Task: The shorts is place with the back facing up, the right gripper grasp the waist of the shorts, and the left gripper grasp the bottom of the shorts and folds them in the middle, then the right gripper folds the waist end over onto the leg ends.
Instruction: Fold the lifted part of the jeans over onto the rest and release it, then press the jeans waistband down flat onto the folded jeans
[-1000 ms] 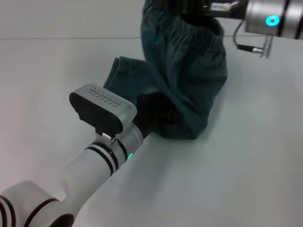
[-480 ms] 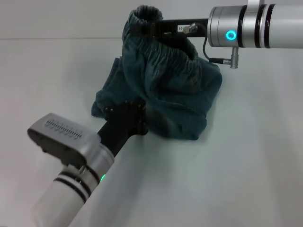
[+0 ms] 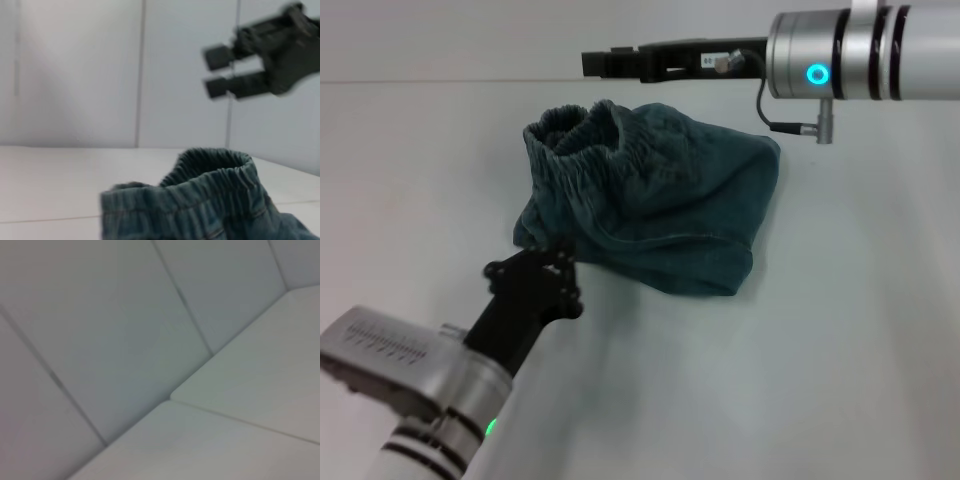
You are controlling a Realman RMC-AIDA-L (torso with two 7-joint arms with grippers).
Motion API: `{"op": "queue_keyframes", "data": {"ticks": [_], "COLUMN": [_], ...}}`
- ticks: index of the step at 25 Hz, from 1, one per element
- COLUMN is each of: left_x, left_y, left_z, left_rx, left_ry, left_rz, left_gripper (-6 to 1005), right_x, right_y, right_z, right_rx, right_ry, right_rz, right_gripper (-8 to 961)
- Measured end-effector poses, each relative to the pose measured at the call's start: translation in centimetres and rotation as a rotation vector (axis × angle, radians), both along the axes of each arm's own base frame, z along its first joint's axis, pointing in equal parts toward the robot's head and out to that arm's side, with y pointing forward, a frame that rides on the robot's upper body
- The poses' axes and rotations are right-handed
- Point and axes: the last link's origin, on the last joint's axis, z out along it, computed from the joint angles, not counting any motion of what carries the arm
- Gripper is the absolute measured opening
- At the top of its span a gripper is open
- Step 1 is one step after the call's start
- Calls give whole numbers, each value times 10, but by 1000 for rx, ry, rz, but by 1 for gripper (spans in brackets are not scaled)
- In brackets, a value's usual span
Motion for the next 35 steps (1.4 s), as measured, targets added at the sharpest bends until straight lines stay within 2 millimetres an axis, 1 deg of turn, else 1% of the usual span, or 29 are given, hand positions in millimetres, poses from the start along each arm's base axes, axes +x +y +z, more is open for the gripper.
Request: {"op": "queue_keyframes", "data": {"ticks": [2, 4, 8, 10, 12, 14, 15, 17, 21, 24, 30, 32, 33, 34, 35], "left_x": [-4, -5, -6, -7, -8, -10, -14, -16, -22, -24, -27, -27, -27, -27, -27], "left_y": [-4, -7, -7, -5, -4, -2, 0, 0, -3, -6, -7, -7, -7, -7, -7], "left_z": [5, 9, 11, 13, 16, 20, 25, 26, 33, 37, 39, 40, 40, 40, 40], "left_rx": [29, 51, 64, 70, 86, 106, 124, 128, 146, 163, 172, 173, 174, 174, 172], "left_ry": [-13, -25, -26, -19, -15, -18, -28, -34, -65, -77, -72, -69, -68, -68, -67], "left_rz": [8, 6, 2, -1, -7, 1, 19, 25, 34, 31, 33, 33, 33, 32, 29], "left_gripper": [34, 34, 35, 35, 35, 35, 35, 35, 35, 36, 35, 35, 34, 33, 33], "right_x": [7, 18, 54, 67, 78, 87, 89, 89, 77, 68, 46, 35, 26, 26, 22], "right_y": [-6, -16, -45, -59, -69, -74, -74, -71, -58, -46, -21, -13, -5, -5, -1], "right_z": [4, 9, 27, 33, 32, 25, 19, 9, -12, -25, -40, -47, -52, -52, -53], "right_rx": [-5, -16, -22, -36, -66, -97, -103, -115, -132, -108, -27, -4, 19, 19, 35], "right_ry": [-27, -60, -59, -35, -34, -56, -73, -97, -146, -189, -229, -249, -272, -272, -285], "right_rz": [40, 81, 132, 138, 134, 130, 129, 127, 124, 122, 110, 113, 114, 114, 112], "right_gripper": [373, 617, 743, 806, 808, 809, 810, 811, 815, 817, 822, 823, 824, 825, 826]}}
